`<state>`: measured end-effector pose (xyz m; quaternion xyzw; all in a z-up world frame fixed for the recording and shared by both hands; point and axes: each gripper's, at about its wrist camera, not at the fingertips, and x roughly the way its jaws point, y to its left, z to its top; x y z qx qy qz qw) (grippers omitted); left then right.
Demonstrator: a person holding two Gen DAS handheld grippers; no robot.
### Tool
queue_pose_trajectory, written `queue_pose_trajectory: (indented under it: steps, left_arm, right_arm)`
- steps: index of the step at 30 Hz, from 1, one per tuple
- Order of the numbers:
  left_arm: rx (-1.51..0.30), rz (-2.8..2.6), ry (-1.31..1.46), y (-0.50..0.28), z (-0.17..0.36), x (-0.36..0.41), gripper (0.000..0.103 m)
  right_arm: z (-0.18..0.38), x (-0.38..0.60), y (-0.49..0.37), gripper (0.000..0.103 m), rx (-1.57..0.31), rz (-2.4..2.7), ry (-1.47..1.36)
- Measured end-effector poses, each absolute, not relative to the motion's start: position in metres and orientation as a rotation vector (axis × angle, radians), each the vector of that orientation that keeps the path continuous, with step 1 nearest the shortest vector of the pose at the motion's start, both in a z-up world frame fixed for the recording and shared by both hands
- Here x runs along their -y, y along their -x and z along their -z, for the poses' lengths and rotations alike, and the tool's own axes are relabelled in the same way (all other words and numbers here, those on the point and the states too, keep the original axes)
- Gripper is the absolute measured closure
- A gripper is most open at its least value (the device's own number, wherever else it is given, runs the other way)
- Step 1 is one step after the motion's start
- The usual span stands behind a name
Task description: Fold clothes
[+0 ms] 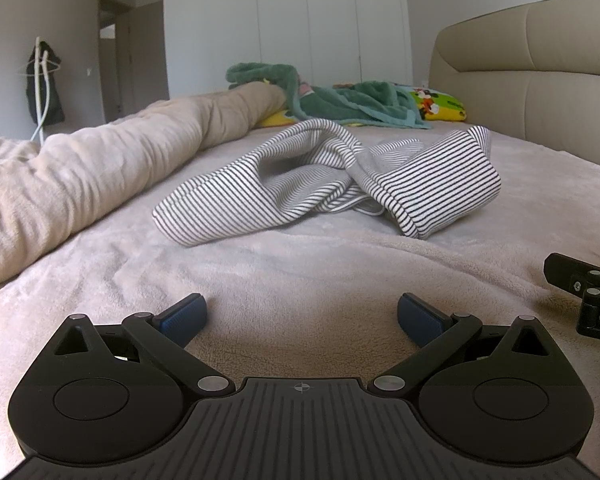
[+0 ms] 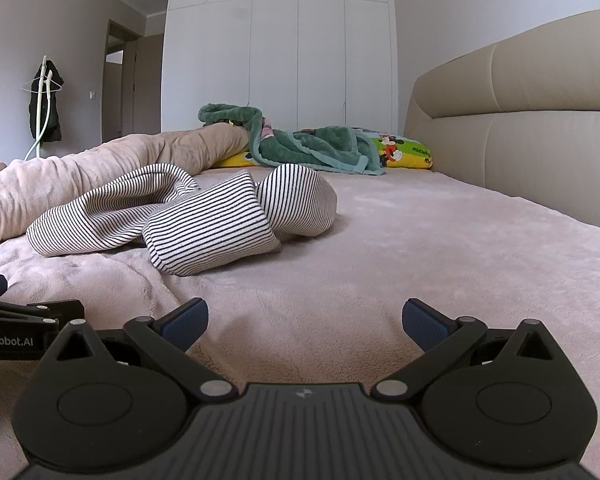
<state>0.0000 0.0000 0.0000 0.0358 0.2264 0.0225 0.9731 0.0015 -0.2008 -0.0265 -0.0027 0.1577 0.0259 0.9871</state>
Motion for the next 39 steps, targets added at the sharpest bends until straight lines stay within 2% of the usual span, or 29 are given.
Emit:
queue_pose_trajectory:
  steps: [39]
  left_arm:
    - [-0.455,-0.047,-0.071,0.002,-0.001,0.002,0.0]
  right_arm:
    - [0.028,0.201,0.001,0.0,-0.301,-0.053,0.004]
